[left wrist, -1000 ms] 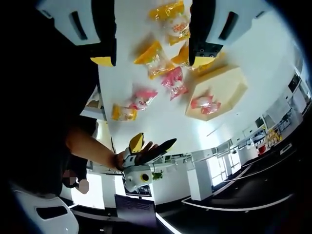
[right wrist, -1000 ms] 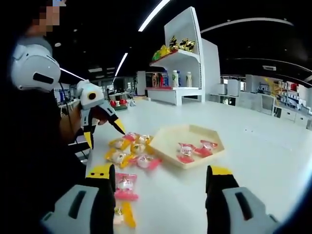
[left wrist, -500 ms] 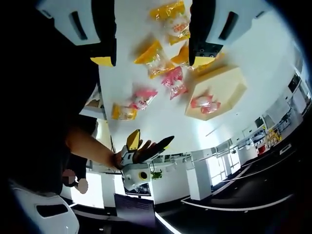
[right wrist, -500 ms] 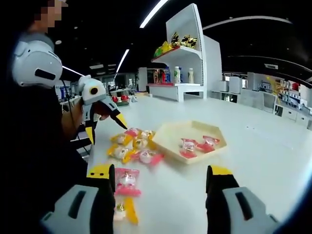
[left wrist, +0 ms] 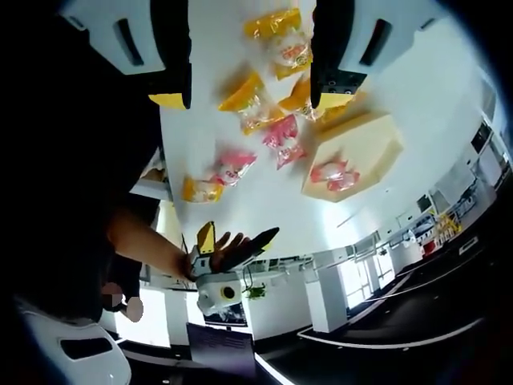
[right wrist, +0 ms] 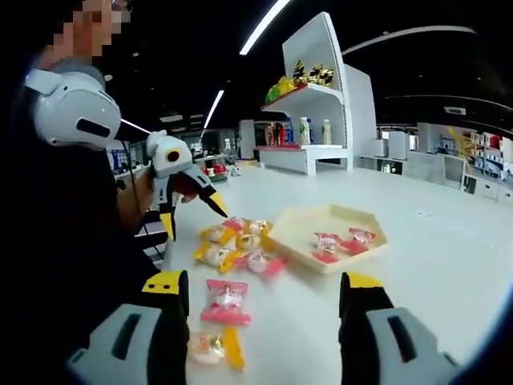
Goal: Pick up the marshmallows scattered on the table and place them into the bowl on the table
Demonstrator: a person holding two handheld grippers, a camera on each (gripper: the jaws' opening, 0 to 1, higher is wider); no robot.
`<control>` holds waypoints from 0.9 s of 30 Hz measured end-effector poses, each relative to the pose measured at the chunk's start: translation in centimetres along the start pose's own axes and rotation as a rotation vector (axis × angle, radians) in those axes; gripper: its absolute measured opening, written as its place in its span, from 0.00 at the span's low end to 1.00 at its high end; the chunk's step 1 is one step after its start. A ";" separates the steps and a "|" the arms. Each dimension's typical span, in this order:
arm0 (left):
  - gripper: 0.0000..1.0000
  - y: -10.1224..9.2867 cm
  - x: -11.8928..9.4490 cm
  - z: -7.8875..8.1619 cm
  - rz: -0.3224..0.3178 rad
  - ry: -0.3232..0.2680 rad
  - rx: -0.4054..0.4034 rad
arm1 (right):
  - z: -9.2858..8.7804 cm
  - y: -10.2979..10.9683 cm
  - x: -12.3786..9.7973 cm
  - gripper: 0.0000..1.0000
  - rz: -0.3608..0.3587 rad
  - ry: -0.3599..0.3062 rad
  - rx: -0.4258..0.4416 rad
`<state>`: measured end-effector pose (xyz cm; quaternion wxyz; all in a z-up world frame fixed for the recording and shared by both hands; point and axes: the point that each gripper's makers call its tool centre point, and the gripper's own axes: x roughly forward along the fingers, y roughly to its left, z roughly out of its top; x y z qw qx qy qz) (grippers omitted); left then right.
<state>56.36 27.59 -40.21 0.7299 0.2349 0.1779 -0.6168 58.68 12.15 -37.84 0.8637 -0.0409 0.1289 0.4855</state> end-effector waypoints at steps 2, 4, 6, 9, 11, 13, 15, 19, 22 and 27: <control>0.60 0.0 0.0 0.0 0.001 -0.003 0.001 | -0.3 0.6 -0.1 0.76 0.030 0.013 -0.014; 0.60 -0.1 0.1 -0.1 -0.002 -0.002 0.001 | -1.0 1.5 -0.1 0.76 0.074 0.053 -0.023; 0.60 -0.1 0.3 -0.1 -0.006 0.001 0.002 | -1.8 2.4 -0.1 0.76 0.109 0.086 -0.055; 0.60 -0.2 0.3 -0.1 -0.011 0.002 0.004 | -1.9 3.0 -0.2 0.75 0.124 0.087 -0.058; 0.60 0.0 0.3 -0.1 -0.011 0.007 0.007 | -2.4 3.0 -0.4 0.72 0.125 0.114 -0.036; 0.60 0.1 0.3 -0.1 -0.005 0.012 0.010 | -2.9 3.3 -0.7 0.71 0.129 0.122 -0.047; 0.60 0.0 0.2 0.1 -0.008 0.005 0.004 | -3.1 3.6 -0.9 0.71 0.141 0.123 -0.046; 0.60 -0.1 0.3 -0.2 -0.006 0.020 0.011 | -3.7 4.3 -1.1 0.71 0.162 0.139 -0.064; 0.60 -0.1 0.3 0.0 -0.003 0.010 0.005 | -4.0 4.5 -1.2 0.71 0.176 0.153 -0.071; 0.60 -0.1 0.2 0.3 0.003 0.010 0.016 | -4.9 5.5 -1.3 0.67 0.211 0.179 -0.090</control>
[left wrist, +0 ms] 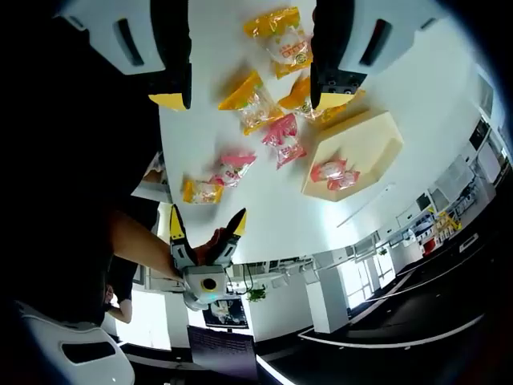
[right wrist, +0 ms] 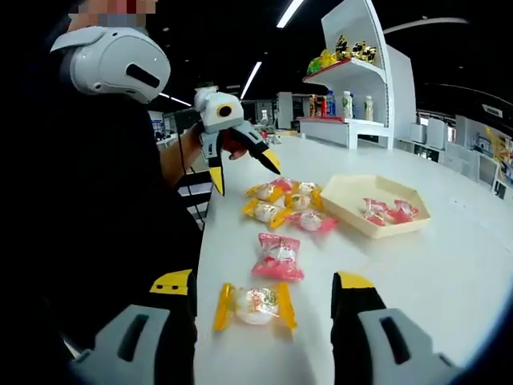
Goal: Pick up the marshmallows scattered on the table and place them into the bowl on the table
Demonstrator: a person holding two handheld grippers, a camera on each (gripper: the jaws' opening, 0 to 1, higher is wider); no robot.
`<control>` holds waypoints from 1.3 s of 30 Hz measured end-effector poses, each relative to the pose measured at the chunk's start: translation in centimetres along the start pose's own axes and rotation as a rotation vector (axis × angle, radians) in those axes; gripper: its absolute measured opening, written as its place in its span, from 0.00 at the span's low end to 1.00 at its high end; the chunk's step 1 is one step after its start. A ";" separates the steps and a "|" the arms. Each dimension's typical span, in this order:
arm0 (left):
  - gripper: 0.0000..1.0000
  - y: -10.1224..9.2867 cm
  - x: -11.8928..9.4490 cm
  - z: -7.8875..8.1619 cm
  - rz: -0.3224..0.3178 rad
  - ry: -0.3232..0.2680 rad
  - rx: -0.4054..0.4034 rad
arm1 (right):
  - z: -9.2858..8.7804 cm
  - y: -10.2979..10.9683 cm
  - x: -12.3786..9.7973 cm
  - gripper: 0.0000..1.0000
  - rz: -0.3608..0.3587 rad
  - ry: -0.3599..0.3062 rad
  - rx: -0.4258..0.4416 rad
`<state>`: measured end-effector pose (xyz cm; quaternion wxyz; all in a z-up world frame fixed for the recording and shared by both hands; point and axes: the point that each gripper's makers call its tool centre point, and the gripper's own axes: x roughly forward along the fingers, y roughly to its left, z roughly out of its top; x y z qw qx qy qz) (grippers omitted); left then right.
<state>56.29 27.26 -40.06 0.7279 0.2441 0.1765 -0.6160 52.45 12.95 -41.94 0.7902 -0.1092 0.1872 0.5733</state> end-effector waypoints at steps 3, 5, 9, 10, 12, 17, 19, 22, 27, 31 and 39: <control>0.60 -0.1 0.1 -0.1 -0.003 0.006 0.005 | -0.5 0.8 0.3 0.63 0.025 0.021 -0.002; 0.60 -0.2 0.2 -0.2 -0.009 0.007 0.000 | -0.7 0.9 0.6 0.62 0.029 0.033 -0.001; 0.60 -0.2 0.2 -0.3 -0.011 0.008 0.002 | -1.1 1.1 0.7 0.60 0.040 0.040 0.002; 0.60 -0.1 0.2 -0.4 -0.008 0.008 -0.001 | -1.2 1.0 0.8 0.60 0.033 0.046 0.002; 0.60 0.0 0.2 -0.4 -0.003 0.009 -0.006 | -1.3 0.7 0.9 0.60 0.017 0.055 0.006; 0.60 -0.1 0.0 -0.2 -0.007 0.010 -0.001 | -2.0 -0.1 0.9 0.56 -0.011 0.086 0.015; 0.60 -0.2 0.0 -0.3 -0.011 0.018 0.011 | -2.0 0.1 1.0 0.55 -0.002 0.085 0.010; 0.60 -0.5 -0.3 0.0 -0.014 0.015 0.023 | -2.0 1.0 1.3 0.55 0.028 0.080 -0.007; 0.60 -0.7 -0.2 0.0 -0.016 0.021 0.040 | -2.0 0.4 1.2 0.51 0.007 0.081 -0.019; 0.60 -0.7 -0.1 0.1 -0.016 0.019 0.040 | -2.1 0.5 1.2 0.50 0.015 0.082 -0.020; 0.61 -1.0 -0.2 0.5 -0.026 0.005 0.068 | -2.1 0.1 1.6 0.44 0.004 0.081 0.002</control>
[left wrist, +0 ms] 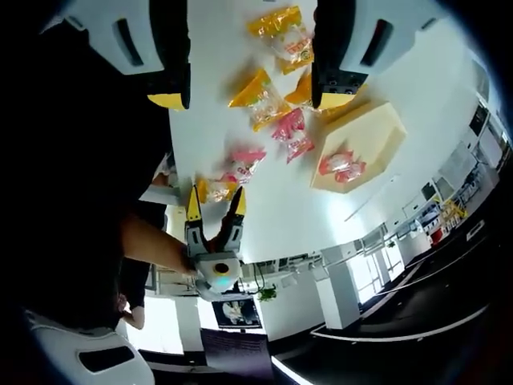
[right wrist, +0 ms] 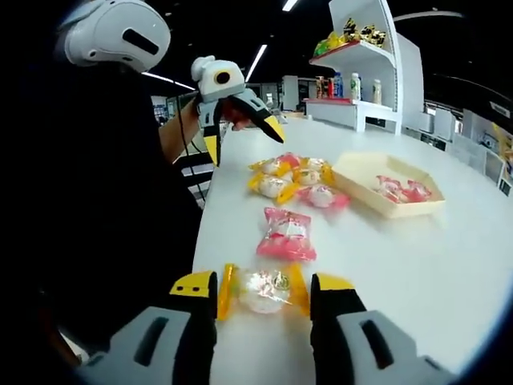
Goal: Pick up the marshmallows scattered on the table and place them into the bowl on the table
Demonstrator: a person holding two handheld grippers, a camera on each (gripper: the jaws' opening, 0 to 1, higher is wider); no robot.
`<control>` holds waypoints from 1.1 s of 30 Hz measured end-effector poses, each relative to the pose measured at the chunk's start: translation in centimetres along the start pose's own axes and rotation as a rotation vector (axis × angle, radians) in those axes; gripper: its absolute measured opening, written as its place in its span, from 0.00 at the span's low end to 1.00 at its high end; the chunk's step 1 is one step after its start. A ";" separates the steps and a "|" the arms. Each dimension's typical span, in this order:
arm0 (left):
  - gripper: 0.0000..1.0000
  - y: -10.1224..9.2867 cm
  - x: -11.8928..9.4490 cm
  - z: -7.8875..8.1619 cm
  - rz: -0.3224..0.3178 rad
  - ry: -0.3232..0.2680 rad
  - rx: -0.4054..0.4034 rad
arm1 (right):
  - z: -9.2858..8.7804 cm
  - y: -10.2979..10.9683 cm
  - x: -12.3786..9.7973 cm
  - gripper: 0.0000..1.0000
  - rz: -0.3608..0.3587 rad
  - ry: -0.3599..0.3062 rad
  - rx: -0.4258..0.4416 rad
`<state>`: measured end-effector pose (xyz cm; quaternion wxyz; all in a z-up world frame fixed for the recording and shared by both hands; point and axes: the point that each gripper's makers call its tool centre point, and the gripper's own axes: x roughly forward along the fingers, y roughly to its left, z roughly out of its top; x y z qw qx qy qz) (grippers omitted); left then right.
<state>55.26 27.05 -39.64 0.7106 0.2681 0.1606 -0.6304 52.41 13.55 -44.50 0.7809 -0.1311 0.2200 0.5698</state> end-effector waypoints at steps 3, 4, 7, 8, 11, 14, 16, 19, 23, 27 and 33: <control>0.61 0.4 -0.1 0.2 0.019 -0.016 -0.005 | -0.1 0.0 0.1 0.44 0.003 0.005 -0.001; 0.61 0.5 -0.2 0.2 0.019 -0.017 -0.007 | -0.1 0.0 0.1 0.44 0.004 0.006 0.000; 0.61 0.5 -0.1 -0.1 0.018 -0.008 0.000 | -0.1 0.1 0.1 0.44 0.009 0.003 0.005; 0.61 0.5 -0.1 -0.1 0.016 -0.006 -0.003 | -0.1 0.2 0.2 0.44 0.011 0.003 0.005; 0.61 0.4 0.0 -0.2 0.016 -0.006 -0.008 | -0.5 0.2 0.3 0.41 0.010 0.026 0.014; 0.61 0.3 0.0 -0.2 0.010 -0.005 -0.005 | -0.6 0.3 0.3 0.40 0.010 0.022 -0.004; 0.61 0.3 0.0 -0.3 0.009 -0.003 -0.002 | -0.5 0.2 0.3 0.39 0.008 0.022 -0.009; 0.61 0.3 0.0 -0.4 0.009 -0.006 -0.005 | -0.6 0.2 0.5 0.35 0.009 0.018 -0.044; 0.61 0.5 0.2 -0.5 0.010 -0.006 -0.011 | -0.6 0.3 0.5 0.34 0.013 0.024 -0.059; 0.61 0.5 0.3 -0.5 0.005 -0.008 -0.009 | -0.6 0.5 0.5 0.32 0.018 0.024 -0.075; 0.61 0.7 0.4 -0.6 0.008 -0.006 -0.016 | -0.5 0.6 0.4 0.31 0.011 0.015 -0.084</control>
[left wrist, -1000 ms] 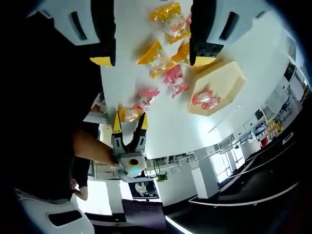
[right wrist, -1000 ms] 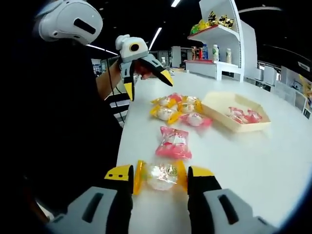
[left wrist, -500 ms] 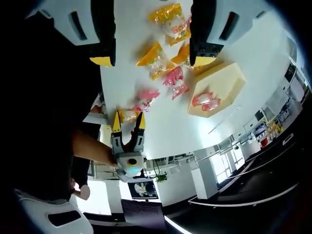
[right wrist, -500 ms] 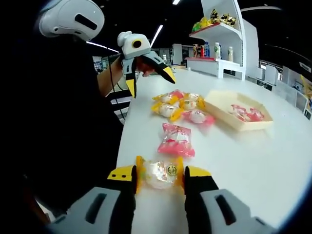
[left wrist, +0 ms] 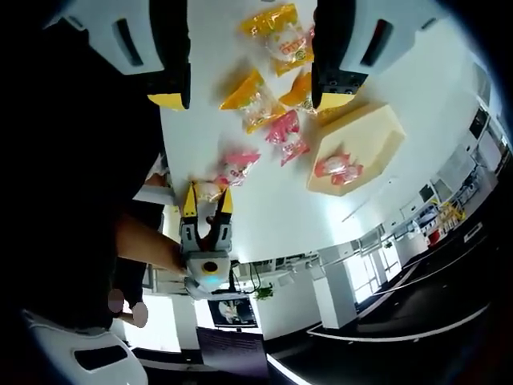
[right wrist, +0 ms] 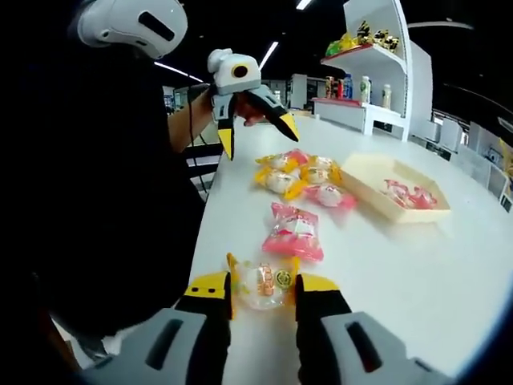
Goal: Pick up the marshmallows scattered on the table and place them into the bowl on the table
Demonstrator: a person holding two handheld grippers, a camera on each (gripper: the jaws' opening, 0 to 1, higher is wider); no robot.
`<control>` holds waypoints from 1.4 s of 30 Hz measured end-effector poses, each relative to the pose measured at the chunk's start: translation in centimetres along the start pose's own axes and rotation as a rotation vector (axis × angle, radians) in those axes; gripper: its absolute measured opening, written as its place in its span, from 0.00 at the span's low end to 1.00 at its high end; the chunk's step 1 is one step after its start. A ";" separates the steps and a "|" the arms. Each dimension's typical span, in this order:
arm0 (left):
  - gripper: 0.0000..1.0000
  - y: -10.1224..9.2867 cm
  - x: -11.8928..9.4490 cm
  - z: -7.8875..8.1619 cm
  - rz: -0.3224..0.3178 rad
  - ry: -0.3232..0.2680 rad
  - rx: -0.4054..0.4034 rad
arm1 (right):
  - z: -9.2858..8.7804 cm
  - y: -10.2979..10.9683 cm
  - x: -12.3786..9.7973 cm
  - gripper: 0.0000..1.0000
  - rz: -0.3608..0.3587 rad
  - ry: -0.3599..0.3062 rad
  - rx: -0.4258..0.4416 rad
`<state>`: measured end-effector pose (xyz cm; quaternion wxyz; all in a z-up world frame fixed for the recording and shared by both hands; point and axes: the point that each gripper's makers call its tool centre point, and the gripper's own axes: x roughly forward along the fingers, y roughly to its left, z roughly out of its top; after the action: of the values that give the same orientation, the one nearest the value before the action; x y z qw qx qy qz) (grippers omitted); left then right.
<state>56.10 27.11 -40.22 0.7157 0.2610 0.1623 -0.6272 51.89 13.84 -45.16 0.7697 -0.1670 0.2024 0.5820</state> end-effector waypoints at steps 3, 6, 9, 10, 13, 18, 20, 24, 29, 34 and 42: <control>0.61 0.0 0.0 0.1 0.000 -0.003 0.001 | 0.0 0.0 -0.1 0.31 -0.001 -0.009 -0.002; 0.61 0.0 0.2 -0.1 -0.009 0.000 0.000 | 0.0 0.0 0.0 0.31 0.000 -0.014 -0.005; 0.61 0.3 0.4 0.0 -0.009 -0.002 0.003 | 0.0 0.0 0.0 0.31 0.002 -0.008 -0.014; 0.61 0.3 0.4 0.2 -0.011 -0.009 0.002 | 0.0 0.0 0.0 0.31 0.002 -0.008 -0.015; 0.61 0.3 0.6 0.5 -0.015 -0.017 0.006 | 0.0 0.0 0.1 0.30 0.001 -0.007 -0.015; 0.61 0.2 0.7 0.1 -0.021 -0.011 0.004 | 0.1 0.1 0.1 0.30 -0.008 0.007 -0.020; 0.61 0.2 0.7 0.1 -0.021 -0.012 0.003 | 0.1 0.0 0.1 0.30 -0.008 0.012 -0.019; 0.61 0.3 0.7 0.1 -0.020 -0.014 0.003 | 0.2 0.0 0.2 0.31 -0.008 0.012 0.028; 0.61 0.3 0.5 -0.1 -0.018 -0.003 0.008 | 0.2 0.2 0.2 0.31 -0.006 0.003 0.034; 0.61 0.4 0.4 -0.1 -0.014 0.001 0.010 | 0.4 0.4 0.2 0.31 0.001 -0.004 0.036; 0.61 0.4 0.6 -0.1 -0.019 0.001 0.014 | 0.5 0.0 -0.5 0.31 -0.018 -0.007 0.035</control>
<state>56.57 26.73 -40.53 0.7077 0.2646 0.1608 -0.6350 51.86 13.63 -44.49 0.7784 -0.1535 0.2084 0.5719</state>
